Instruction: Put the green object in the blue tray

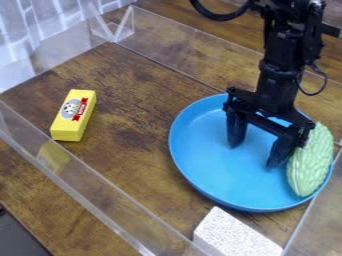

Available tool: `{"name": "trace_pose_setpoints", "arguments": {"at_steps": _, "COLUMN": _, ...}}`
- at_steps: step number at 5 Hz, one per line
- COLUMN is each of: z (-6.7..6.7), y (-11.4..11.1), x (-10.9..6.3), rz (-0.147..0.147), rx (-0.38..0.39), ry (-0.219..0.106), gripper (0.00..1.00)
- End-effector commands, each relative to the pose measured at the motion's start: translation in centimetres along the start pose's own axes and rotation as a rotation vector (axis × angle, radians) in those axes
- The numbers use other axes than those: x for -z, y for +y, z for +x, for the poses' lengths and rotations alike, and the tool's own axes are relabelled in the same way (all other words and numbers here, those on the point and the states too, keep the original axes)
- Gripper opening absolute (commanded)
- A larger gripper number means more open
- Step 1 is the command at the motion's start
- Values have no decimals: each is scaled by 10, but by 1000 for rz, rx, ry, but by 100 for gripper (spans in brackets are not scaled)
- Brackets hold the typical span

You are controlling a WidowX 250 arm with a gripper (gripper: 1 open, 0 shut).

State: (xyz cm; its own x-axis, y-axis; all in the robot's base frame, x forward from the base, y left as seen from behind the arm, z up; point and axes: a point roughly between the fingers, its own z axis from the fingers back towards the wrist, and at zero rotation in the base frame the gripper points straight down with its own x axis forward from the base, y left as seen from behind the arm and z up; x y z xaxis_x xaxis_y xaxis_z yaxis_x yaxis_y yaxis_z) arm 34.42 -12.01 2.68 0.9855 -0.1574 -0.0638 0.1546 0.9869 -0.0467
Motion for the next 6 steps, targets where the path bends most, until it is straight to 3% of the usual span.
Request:
{"name": "trace_pose_setpoints", "arguments": {"at_steps": 1, "z": 16, "y": -7, "x": -8, "rz": -4, "rx": 19, "ry": -69, "gripper": 100}}
{"name": "trace_pose_setpoints", "arguments": {"at_steps": 3, "z": 25, "y": -7, "x": 2, "rz": -1, "rx": 16, "ry": -67, "gripper": 100}}
{"name": "trace_pose_setpoints", "arguments": {"at_steps": 6, "z": 15, "y": 4, "x": -17, "rz": 16, "rx": -18, "ry": -58, "gripper": 100}}
